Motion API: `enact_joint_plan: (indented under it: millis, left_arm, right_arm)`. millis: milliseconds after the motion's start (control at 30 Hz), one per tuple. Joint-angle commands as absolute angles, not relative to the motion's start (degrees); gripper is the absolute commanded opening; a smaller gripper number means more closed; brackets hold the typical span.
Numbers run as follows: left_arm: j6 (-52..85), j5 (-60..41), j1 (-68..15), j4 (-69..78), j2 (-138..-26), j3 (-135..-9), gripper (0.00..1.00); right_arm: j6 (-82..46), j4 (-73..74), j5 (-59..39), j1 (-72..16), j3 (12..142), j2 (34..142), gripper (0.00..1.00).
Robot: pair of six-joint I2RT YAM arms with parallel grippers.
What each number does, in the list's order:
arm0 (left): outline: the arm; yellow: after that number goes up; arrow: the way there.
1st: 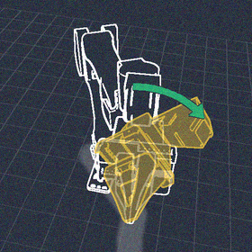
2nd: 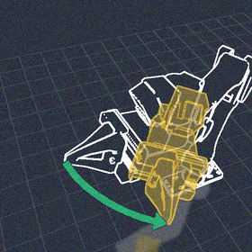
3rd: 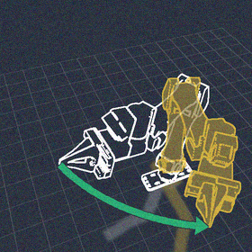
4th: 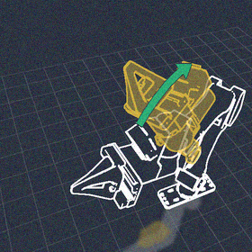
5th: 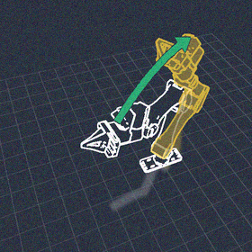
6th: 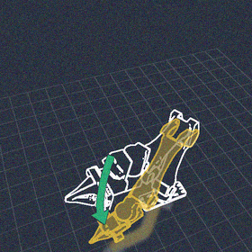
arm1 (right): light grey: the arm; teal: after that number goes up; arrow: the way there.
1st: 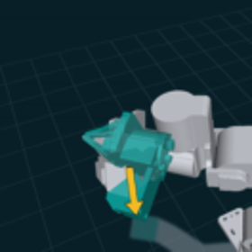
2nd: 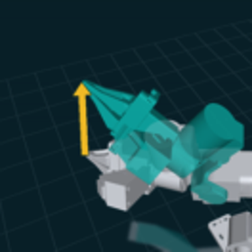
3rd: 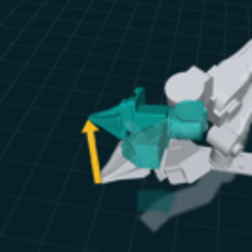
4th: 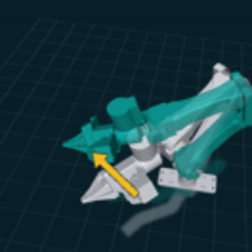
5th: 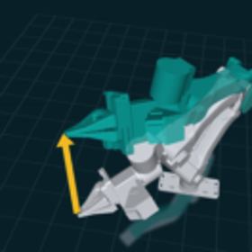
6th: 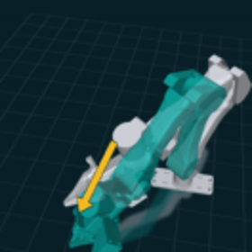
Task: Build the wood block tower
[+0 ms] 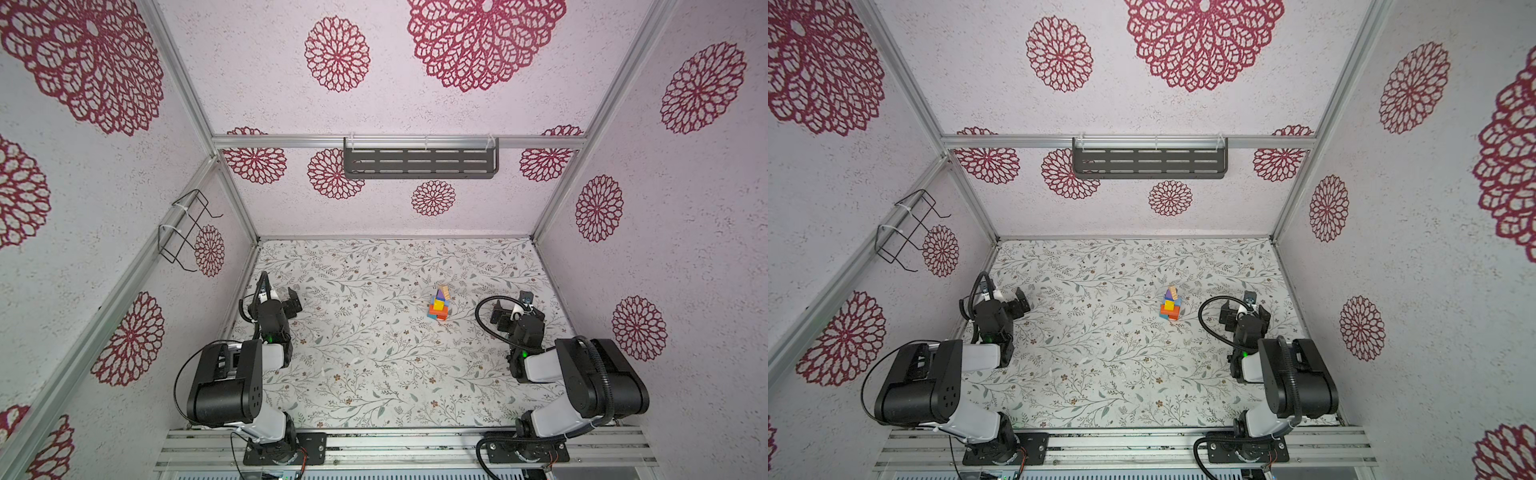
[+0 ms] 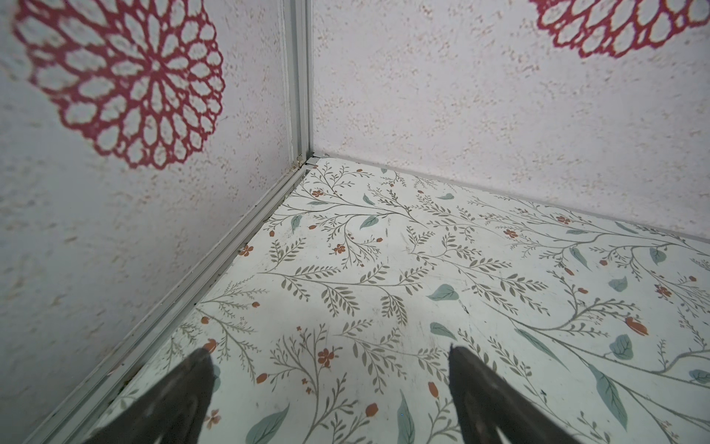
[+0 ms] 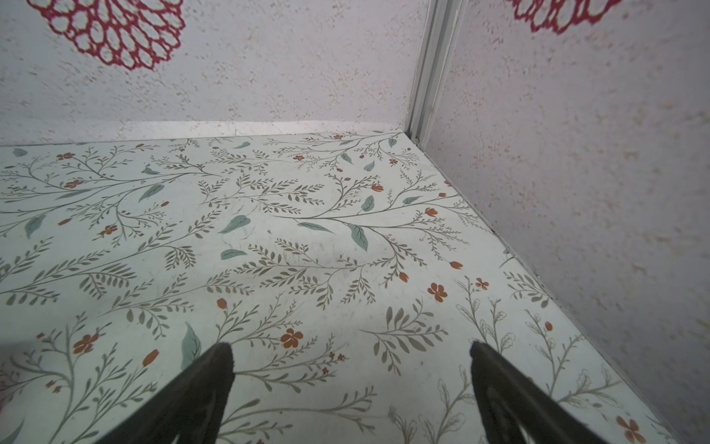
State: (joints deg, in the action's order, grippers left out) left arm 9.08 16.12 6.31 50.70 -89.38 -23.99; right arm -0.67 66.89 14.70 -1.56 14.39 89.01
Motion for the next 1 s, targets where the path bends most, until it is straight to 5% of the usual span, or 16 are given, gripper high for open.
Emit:
enact_joint_plan:
  millis: [0,967]
  left_arm:
    - [8.72,15.83,6.16,50.72,-88.95,-23.86,0.97]
    - [8.75,15.49,6.29,50.69,-88.93,-23.90,0.97]
  right_arm:
    - [-1.59,68.64,14.11,-1.80,14.66,88.04,0.99]
    - [-1.51,68.11,14.15,-1.85,14.99,88.02,0.99]
